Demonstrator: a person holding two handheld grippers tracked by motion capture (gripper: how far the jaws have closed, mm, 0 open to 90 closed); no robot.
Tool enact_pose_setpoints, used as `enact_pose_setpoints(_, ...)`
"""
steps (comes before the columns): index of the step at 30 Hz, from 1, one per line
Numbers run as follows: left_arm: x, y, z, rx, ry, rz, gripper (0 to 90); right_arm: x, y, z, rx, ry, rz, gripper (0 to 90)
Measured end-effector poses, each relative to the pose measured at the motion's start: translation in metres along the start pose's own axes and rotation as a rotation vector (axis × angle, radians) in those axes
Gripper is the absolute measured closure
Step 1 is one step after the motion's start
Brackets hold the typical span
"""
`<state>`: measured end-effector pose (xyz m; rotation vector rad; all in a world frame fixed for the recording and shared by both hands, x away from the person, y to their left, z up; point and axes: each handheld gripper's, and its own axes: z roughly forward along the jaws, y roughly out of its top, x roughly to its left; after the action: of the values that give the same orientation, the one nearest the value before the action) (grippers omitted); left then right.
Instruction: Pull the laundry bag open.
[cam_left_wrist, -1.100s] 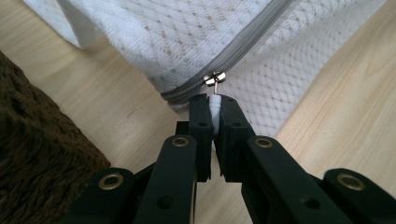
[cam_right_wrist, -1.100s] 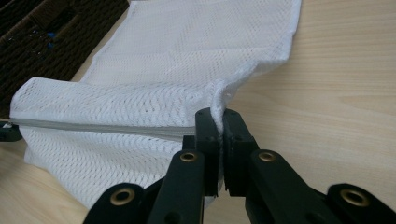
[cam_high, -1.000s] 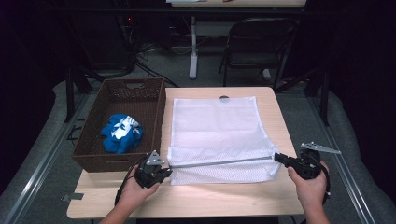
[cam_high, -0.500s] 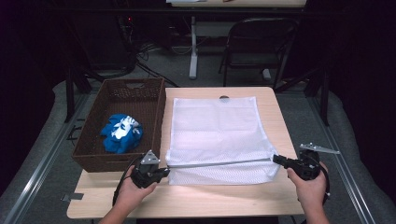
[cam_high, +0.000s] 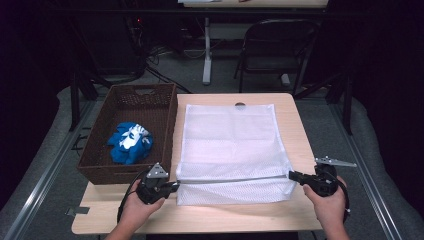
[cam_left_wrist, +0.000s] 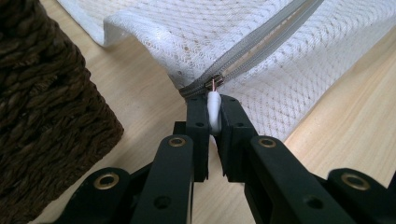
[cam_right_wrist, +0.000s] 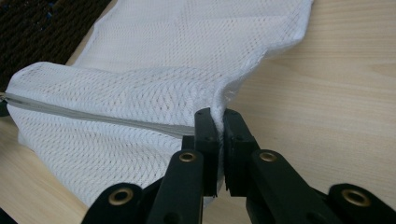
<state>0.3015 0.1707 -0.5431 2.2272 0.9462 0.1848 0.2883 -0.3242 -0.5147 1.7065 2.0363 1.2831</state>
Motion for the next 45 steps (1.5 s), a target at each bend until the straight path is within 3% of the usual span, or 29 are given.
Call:
enact_pose_setpoints(8,0.0,-0.004,0.001,0.009,0.0,-0.008,83.9,0.003,-0.006,0.005,0.022,-0.008,-0.02,86.0)
enact_pose_setpoints(17,0.002,-0.008,0.006,0.066,-0.014,-0.015,83.8,0.0,-0.014,0.013,0.06,-0.013,-0.005,85.9)
enact_pose_setpoints(31,-0.004,-0.014,0.008,0.076,-0.023,-0.011,83.5,0.001,-0.023,0.021,0.097,-0.042,-0.04,85.6)
enact_pose_setpoints(45,-0.005,-0.016,0.012,0.092,-0.033,-0.001,80.2,-0.003,-0.027,0.023,0.125,-0.065,-0.031,85.5)
